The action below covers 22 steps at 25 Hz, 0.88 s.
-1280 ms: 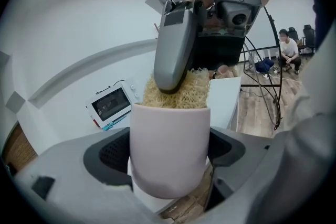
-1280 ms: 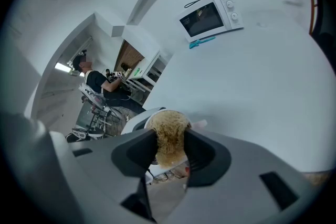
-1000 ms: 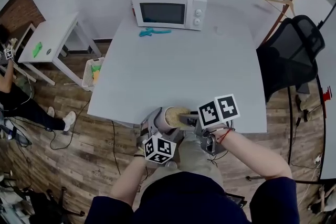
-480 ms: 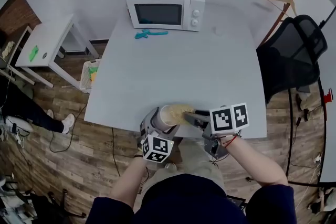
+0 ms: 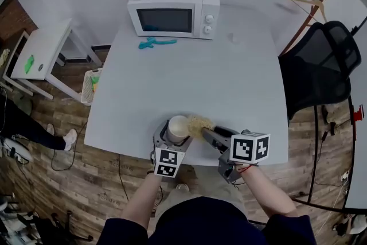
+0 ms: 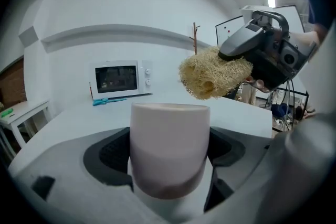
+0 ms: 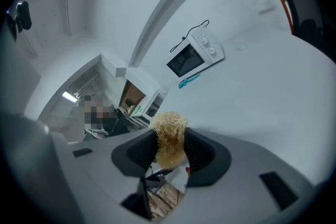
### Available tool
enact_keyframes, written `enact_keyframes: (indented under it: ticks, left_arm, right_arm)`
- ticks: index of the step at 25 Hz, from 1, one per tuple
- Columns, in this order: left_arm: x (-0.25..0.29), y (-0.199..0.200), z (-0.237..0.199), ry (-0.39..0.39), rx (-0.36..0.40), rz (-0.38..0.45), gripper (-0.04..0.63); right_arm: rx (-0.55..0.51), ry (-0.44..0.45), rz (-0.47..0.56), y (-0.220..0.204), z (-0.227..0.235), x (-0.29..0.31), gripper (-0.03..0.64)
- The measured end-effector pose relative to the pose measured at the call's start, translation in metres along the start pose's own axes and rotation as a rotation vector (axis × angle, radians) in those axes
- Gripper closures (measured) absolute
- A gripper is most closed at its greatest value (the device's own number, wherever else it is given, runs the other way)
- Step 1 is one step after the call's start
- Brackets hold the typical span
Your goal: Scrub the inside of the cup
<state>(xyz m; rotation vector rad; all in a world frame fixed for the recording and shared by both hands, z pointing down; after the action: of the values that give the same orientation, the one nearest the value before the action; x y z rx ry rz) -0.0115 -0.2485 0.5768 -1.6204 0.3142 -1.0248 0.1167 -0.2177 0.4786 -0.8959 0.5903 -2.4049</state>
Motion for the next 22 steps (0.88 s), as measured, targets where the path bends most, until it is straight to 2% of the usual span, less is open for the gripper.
enact_keyframes:
  ticks: [7, 12, 22]
  left_arm:
    - [0.035, 0.012, -0.008, 0.003, -0.022, 0.011, 0.161]
    - [0.052, 0.016, -0.009, -0.007, -0.036, 0.020, 0.161]
    - [0.058, -0.006, -0.001, -0.017, -0.032, -0.019, 0.161]
  right_arm:
    - [0.105, 0.012, 0.066, 0.016, 0.033, 0.004, 0.459]
    - [0.121, 0.032, 0.145, 0.035, 0.043, 0.002, 0.459]
    - [0.142, 0.038, 0.158, 0.038, 0.049, 0.001, 0.459]
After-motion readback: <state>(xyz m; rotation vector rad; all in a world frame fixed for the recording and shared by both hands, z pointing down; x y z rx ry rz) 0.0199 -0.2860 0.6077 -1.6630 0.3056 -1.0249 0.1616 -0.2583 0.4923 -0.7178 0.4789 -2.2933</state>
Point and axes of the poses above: the fingertips, and each gripper's own axes: x forward along the fingers, z to its right, y out of its top, the point moved 4 cm from there along -x, backward along the fingers, and after that the axes turned 1 degree about -z, right-handed, at the moved point
